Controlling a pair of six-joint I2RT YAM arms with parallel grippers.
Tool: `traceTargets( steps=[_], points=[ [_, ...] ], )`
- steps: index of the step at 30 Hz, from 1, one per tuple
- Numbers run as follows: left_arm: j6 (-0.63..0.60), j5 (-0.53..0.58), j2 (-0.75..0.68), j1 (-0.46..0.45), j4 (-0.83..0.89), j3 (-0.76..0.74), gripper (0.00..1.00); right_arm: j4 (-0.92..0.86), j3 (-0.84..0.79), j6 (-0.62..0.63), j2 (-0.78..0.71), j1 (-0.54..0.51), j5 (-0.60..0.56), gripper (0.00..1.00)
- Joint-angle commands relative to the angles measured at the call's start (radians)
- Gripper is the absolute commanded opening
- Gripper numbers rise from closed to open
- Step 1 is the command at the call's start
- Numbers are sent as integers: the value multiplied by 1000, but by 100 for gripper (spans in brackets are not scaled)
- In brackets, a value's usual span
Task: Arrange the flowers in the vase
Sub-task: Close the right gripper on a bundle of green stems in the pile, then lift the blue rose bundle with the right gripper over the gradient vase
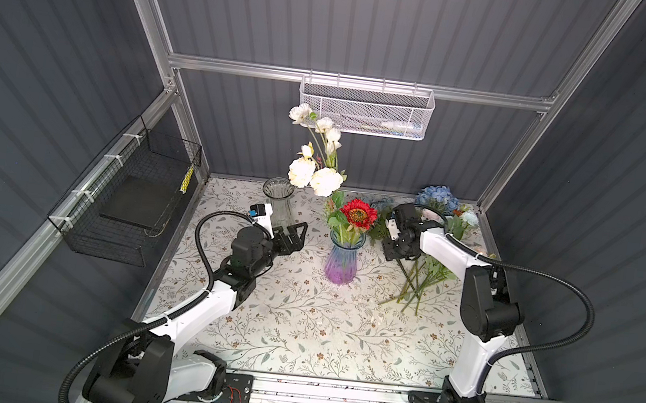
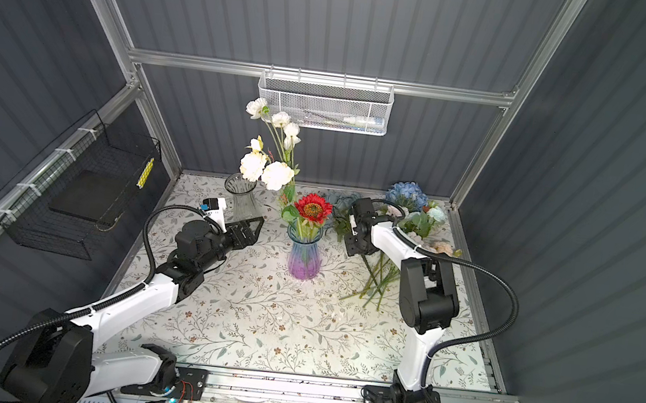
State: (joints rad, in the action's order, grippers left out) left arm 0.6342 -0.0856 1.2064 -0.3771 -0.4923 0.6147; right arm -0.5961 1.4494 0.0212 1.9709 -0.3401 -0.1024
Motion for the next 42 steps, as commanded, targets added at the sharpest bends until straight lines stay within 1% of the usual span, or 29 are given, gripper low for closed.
traceTargets(
  steps=[1,6,7,9,10,11,13,14,18,23,26,27,29,31,34,36,39,42],
  points=[
    [-8,7,-29,0,11,11,99,-26,35,24,31,4,-38,58],
    [-9,12,-37,0,18,11,99,-22,42,31,65,10,-31,50],
    [-9,14,-38,0,17,11,99,-22,42,29,67,12,-27,47],
    [-10,14,-40,0,17,10,99,-19,37,28,67,13,-21,37],
    [-9,14,-41,0,19,9,99,-12,32,27,63,13,-15,31],
    [-10,14,-43,0,19,9,99,-6,25,28,56,15,-1,21],
    [-9,15,-46,0,19,9,99,5,17,23,43,18,22,5],
    [-9,16,-49,0,21,7,99,13,10,21,33,19,37,0],
    [-14,19,-59,0,25,6,99,62,-38,-4,-29,31,107,0],
    [-22,16,-65,0,25,2,99,201,-163,-74,-163,63,285,0],
    [-22,11,-65,0,18,-1,99,339,-252,-140,-247,92,424,0],
    [-22,9,-65,0,13,-3,99,384,-283,-167,-275,102,490,0],
    [-20,3,-62,0,6,-7,99,476,-339,-222,-322,120,562,0],
    [-19,-5,-57,0,-6,-8,99,610,-412,-292,-370,138,629,0],
    [-13,-23,-50,0,-25,-10,99,779,-502,-371,-428,151,673,0],
    [-14,-41,-45,0,-42,-11,99,869,-547,-411,-459,154,675,0],
    [-21,-72,-44,0,-62,-9,99,994,-608,-485,-506,159,634,0],
    [-42,-120,-44,0,-78,-4,99,1024,-639,-487,-567,161,585,0]
  ],
)
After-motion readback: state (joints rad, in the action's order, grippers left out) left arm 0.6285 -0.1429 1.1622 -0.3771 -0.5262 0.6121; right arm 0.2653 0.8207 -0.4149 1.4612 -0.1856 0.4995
